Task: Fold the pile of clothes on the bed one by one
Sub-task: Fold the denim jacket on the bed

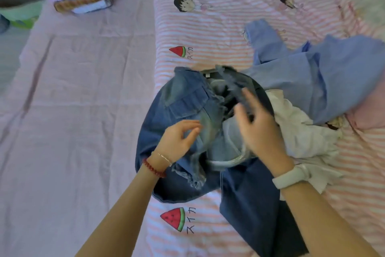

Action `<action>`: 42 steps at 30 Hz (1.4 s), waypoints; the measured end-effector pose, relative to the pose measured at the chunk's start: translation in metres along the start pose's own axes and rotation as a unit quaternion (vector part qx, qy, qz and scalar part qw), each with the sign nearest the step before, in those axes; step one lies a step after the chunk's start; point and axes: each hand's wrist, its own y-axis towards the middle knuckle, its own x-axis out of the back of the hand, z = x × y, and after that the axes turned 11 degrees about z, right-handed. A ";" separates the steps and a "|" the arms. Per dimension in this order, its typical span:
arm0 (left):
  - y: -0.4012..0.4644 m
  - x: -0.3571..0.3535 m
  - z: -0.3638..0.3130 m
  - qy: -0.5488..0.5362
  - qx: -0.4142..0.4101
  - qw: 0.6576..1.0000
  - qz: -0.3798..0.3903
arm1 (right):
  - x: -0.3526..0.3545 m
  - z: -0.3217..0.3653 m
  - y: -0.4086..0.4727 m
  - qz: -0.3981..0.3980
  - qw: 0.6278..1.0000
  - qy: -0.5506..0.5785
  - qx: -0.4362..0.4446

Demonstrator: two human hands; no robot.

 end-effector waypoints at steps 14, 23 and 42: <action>-0.044 0.000 0.110 -0.160 0.287 0.914 -0.237 | -0.131 -0.073 -0.076 0.215 0.887 -0.409 0.027; -0.051 0.116 0.096 0.139 0.178 0.931 -0.286 | -0.114 -0.024 -0.027 0.018 0.956 -0.245 0.163; -0.083 -0.012 0.129 -0.431 0.342 0.807 -0.215 | -0.131 -0.074 -0.086 0.052 0.946 0.128 -0.292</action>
